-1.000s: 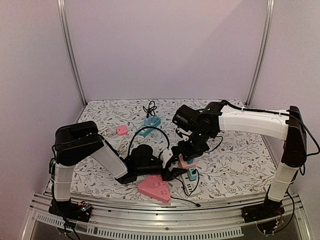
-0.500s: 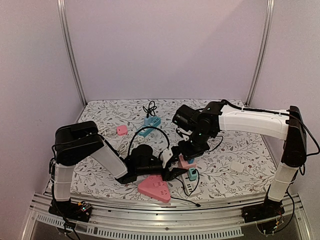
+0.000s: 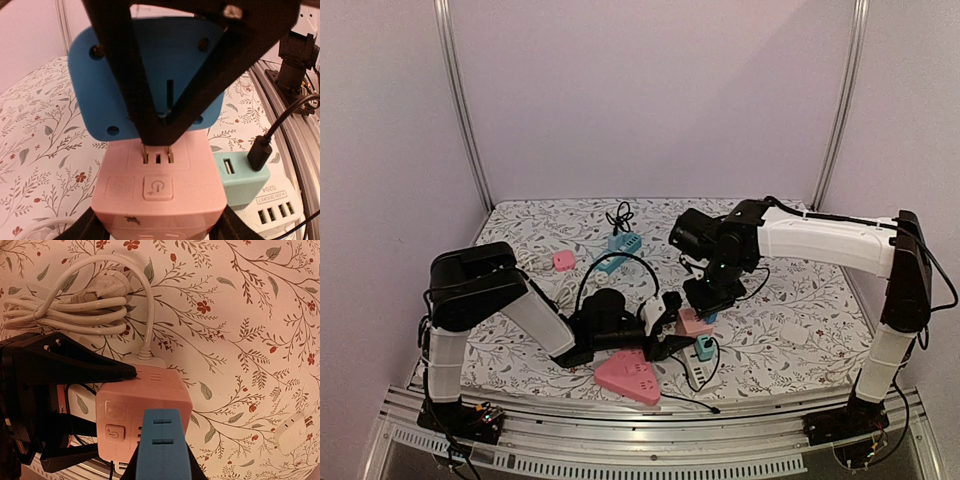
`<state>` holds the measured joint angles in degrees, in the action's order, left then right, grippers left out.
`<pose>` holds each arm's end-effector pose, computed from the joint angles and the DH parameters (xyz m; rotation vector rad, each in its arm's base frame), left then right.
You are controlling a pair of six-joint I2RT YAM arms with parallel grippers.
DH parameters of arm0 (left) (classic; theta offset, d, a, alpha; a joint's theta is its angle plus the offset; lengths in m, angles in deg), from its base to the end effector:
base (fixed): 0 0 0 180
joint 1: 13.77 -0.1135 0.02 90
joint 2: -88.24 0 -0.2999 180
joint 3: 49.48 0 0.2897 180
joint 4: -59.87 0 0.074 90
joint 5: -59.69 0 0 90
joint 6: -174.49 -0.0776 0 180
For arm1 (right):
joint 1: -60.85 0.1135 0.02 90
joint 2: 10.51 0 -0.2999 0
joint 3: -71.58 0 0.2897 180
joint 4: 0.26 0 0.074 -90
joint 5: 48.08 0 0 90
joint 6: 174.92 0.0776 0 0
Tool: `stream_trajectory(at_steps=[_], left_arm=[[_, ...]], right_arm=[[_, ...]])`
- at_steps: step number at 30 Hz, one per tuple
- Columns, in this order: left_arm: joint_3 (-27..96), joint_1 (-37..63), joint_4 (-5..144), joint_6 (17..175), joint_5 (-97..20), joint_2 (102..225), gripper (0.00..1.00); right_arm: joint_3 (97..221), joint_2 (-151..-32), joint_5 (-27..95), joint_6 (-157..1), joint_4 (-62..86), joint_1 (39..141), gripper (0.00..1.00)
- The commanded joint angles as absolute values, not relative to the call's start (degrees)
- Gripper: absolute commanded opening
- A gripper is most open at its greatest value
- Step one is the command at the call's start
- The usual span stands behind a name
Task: Insert the plug
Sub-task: Insert the plug into the socket.
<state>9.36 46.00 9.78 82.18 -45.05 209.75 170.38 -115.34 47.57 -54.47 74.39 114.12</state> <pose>0.2121 -0.4033 0.0794 1.1334 1.5063 -0.9350 0.2509 0.3235 0.2238 -0.5728 2.8984 0.0521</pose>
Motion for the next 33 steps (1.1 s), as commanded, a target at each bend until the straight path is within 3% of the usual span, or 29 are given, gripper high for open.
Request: stream_trajectory(at_steps=[1, 20, 33], left_arm=[[8.3, 47.0, 5.9, 79.0, -49.4, 206.9, 0.17], [8.3, 47.0, 5.9, 79.1, -49.5, 207.1, 0.17], [8.4, 47.1, 6.0, 79.2, -49.5, 207.2, 0.17]], right_arm=[[168.3, -120.1, 53.9, -56.6, 80.5, 111.3, 0.0], [169.3, -119.7, 39.4, -57.4, 73.1, 112.7, 0.0], [169.2, -119.3, 37.7, -55.9, 72.6, 112.7, 0.0]])
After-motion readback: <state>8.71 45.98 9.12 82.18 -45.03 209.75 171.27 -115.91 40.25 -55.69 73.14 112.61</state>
